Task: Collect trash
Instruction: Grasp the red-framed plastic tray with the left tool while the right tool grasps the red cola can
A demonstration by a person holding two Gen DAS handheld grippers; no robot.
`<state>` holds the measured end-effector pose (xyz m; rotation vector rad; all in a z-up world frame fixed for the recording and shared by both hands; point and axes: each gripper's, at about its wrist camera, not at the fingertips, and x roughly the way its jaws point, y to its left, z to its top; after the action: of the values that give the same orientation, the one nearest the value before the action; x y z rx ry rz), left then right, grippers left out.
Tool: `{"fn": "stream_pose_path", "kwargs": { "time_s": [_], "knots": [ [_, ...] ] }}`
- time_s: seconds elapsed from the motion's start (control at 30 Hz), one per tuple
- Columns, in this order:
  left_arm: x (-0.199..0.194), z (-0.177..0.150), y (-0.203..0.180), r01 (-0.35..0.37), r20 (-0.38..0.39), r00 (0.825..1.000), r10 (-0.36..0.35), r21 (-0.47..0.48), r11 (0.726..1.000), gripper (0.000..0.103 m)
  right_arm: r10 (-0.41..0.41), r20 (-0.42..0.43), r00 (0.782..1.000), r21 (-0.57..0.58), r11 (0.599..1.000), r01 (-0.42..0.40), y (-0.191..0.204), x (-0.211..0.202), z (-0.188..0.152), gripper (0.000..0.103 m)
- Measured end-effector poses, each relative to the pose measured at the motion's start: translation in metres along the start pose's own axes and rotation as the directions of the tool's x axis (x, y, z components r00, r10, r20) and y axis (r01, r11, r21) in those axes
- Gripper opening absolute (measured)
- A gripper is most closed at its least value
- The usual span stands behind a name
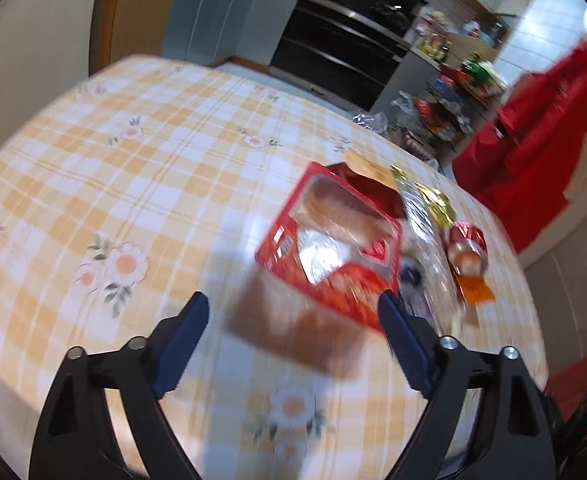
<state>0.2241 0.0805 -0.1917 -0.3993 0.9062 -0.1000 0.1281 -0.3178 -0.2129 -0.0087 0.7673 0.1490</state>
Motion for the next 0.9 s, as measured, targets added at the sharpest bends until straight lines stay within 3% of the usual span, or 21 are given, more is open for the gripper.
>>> {"fn": "stream_pose_path", "kwargs": {
  "time_s": [0.1, 0.33, 0.5, 0.67, 0.77, 0.9],
  "knots": [
    [0.021, 0.012, 0.006, 0.007, -0.021, 1.000, -0.007, -0.031, 1.000, 0.073, -0.002, 0.010, 1.000, 0.008, 1.000, 0.002, -0.008, 0.009, 0.012, 0.097],
    [0.064, 0.025, 0.002, -0.019, -0.056, 0.998, 0.020, 0.019, 1.000, 0.068, 0.019, 0.060, 0.998, 0.038, 0.999, -0.022, -0.034, 0.033, 0.061, 0.097],
    [0.072, 0.025, 0.004, -0.028, -0.063, 0.998, 0.029, 0.023, 0.999, 0.028, 0.043, 0.095, 0.995, 0.021, 0.999, -0.045, -0.054, 0.067, 0.102, 0.097],
    [0.069, 0.023, 0.003, -0.018, -0.049, 0.999, 0.020, 0.053, 0.998, 0.026, 0.028, 0.092, 0.995, 0.114, 0.993, -0.039, -0.081, 0.120, 0.138, 0.097],
    [0.063, 0.023, -0.004, -0.014, -0.035, 0.999, 0.017, 0.090, 0.996, 0.025, 0.027, 0.028, 0.999, 0.182, 0.983, -0.032, -0.095, 0.161, 0.150, 0.097],
    [0.056, 0.027, -0.006, 0.008, -0.018, 1.000, -0.006, 0.104, 0.994, 0.022, 0.092, -0.050, 0.995, 0.260, 0.963, -0.076, -0.101, 0.198, 0.157, 0.092]
  ]
}}
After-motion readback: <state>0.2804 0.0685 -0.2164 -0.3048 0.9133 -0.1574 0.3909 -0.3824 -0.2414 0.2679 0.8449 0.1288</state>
